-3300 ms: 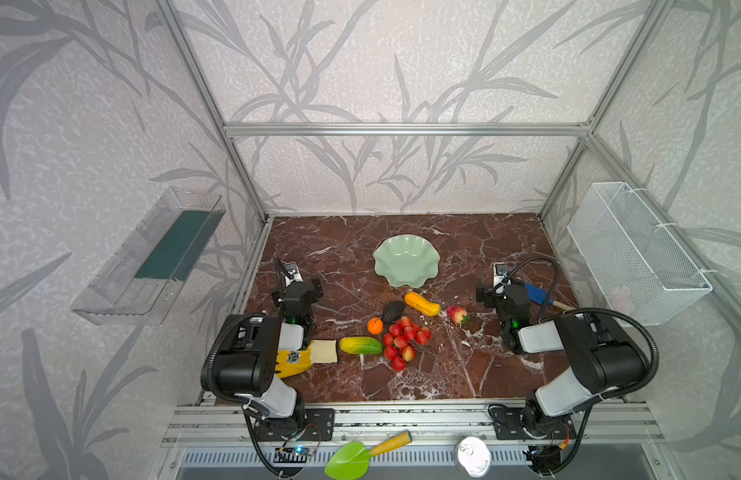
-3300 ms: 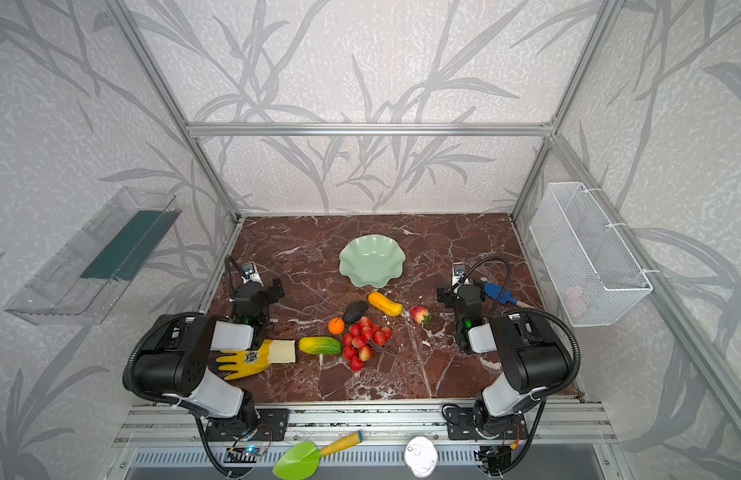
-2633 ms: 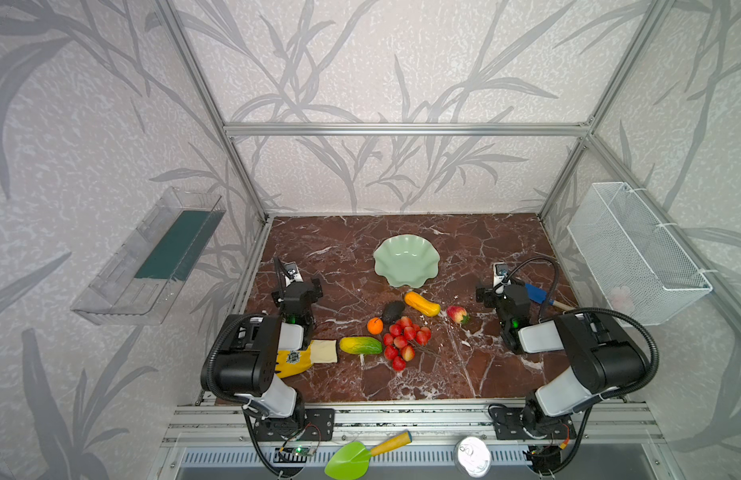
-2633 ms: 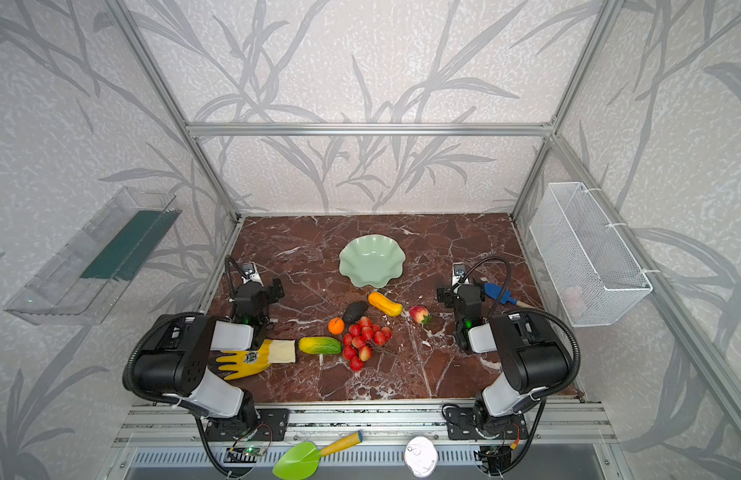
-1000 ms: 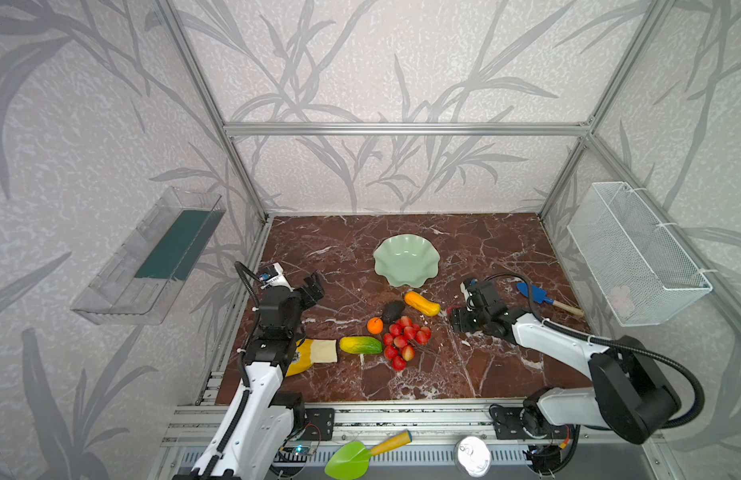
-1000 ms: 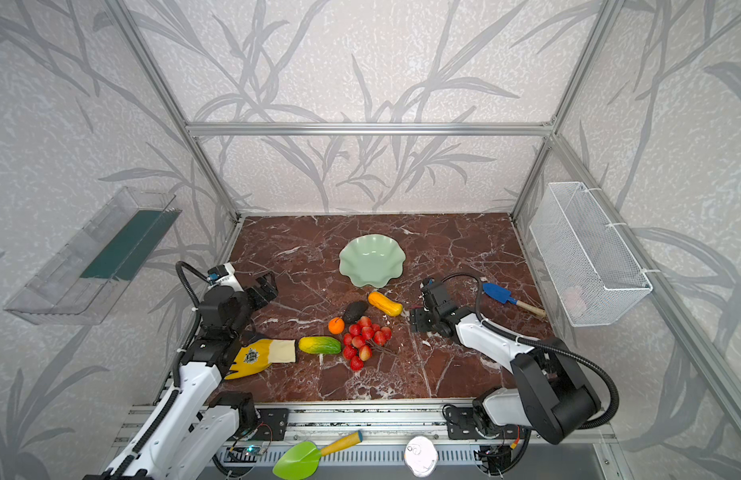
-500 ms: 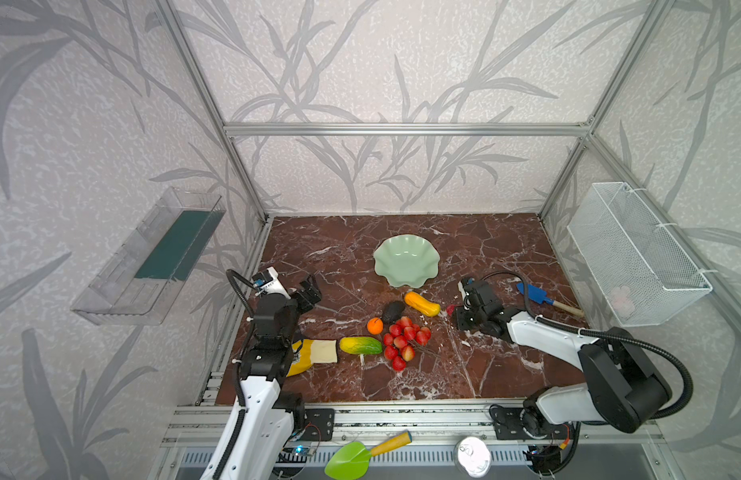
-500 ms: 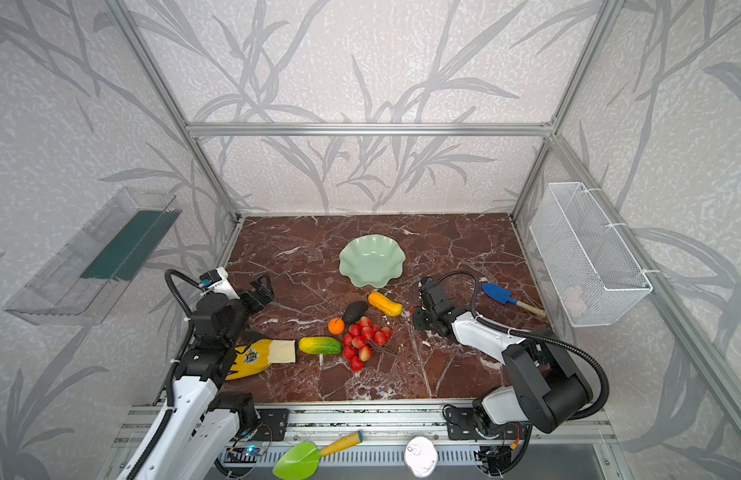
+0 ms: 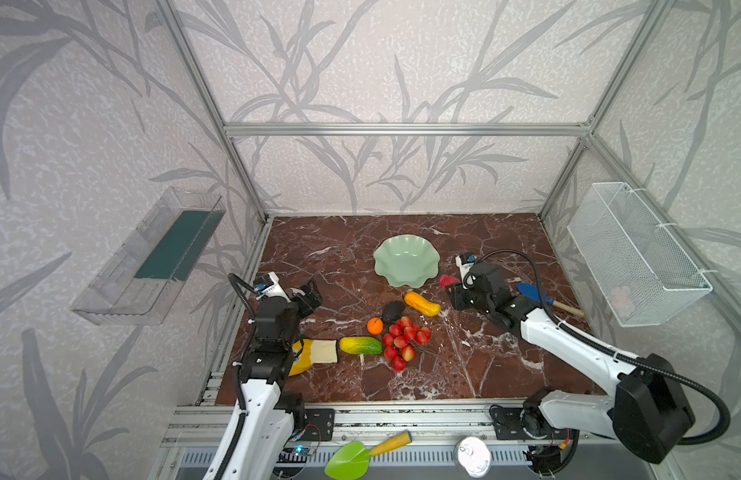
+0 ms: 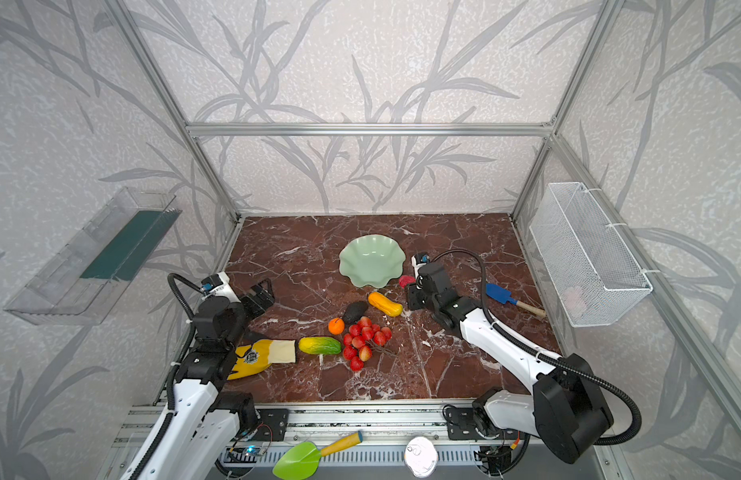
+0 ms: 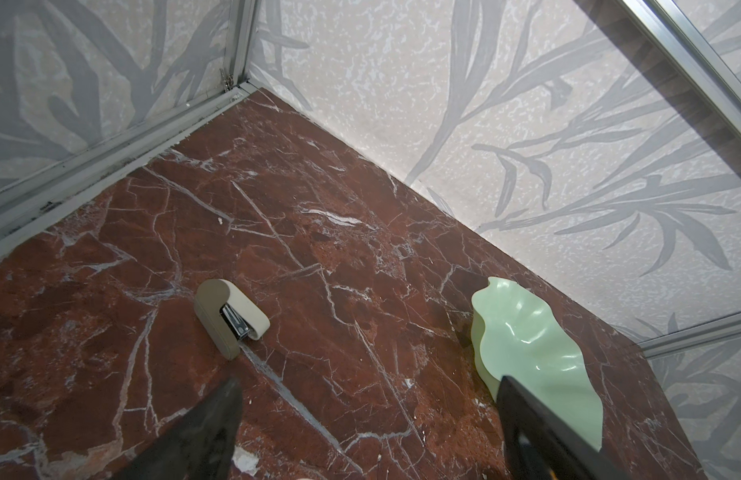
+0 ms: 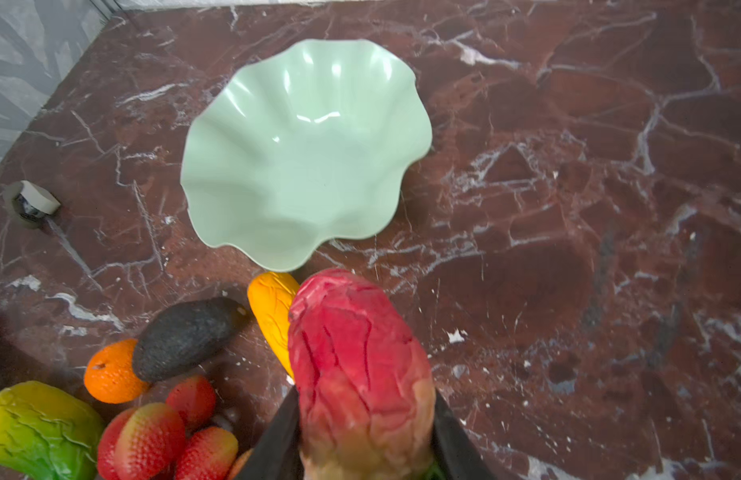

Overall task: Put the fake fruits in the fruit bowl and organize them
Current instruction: 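Drop the peach into the bowl with right gripper while left reaches for papaya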

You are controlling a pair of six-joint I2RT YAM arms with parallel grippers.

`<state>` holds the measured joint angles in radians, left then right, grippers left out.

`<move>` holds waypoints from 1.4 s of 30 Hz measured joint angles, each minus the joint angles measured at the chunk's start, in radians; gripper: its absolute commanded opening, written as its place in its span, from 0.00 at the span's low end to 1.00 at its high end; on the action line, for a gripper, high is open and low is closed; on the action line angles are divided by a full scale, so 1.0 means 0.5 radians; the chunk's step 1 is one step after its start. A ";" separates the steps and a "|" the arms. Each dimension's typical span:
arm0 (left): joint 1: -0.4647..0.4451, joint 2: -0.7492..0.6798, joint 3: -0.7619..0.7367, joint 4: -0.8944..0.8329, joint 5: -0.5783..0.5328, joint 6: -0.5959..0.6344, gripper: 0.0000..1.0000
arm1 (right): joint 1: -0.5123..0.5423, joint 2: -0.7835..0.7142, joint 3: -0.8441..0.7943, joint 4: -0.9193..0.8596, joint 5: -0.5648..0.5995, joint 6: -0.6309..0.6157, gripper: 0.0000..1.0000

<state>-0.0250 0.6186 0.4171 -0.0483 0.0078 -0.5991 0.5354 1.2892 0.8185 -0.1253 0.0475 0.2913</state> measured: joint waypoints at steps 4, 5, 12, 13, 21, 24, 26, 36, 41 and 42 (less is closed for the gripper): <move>0.000 0.000 0.000 -0.043 0.063 -0.011 0.95 | 0.027 0.287 0.295 0.012 -0.036 -0.065 0.29; 0.000 -0.001 0.000 -0.065 0.079 -0.011 0.95 | 0.035 0.378 0.372 0.012 -0.053 -0.082 0.29; 0.000 -0.063 0.001 -0.255 0.231 -0.049 0.93 | 0.050 1.048 0.934 -0.057 -0.121 -0.218 0.30; 0.000 -0.076 0.001 -0.274 0.257 -0.052 0.92 | 0.051 1.131 1.007 -0.071 -0.131 -0.234 0.30; -0.005 -0.113 0.018 -0.507 0.508 -0.118 0.88 | 0.051 1.724 1.589 -0.229 -0.192 -0.311 0.36; -0.013 -0.128 0.018 -0.611 0.581 -0.152 0.87 | 0.051 1.853 1.696 -0.278 -0.218 -0.314 0.45; -0.022 -0.142 0.018 -0.670 0.623 -0.175 0.87 | 0.051 1.894 1.717 -0.296 -0.230 -0.307 0.52; -0.436 -0.087 0.021 -0.843 0.594 -0.208 0.85 | 0.028 1.534 1.395 -0.182 -0.255 -0.240 0.84; -0.798 0.069 0.044 -0.921 0.430 -0.224 0.83 | -0.002 0.993 1.022 0.021 -0.232 -0.213 0.89; -0.861 0.108 0.053 -0.947 0.397 -0.233 0.83 | -0.008 0.896 0.959 0.056 -0.228 -0.206 0.90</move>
<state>-0.4557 0.6727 0.4435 -0.5217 0.2062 -0.7158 0.5312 1.7370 1.2980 -0.0971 -0.0666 0.1883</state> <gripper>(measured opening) 0.833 0.888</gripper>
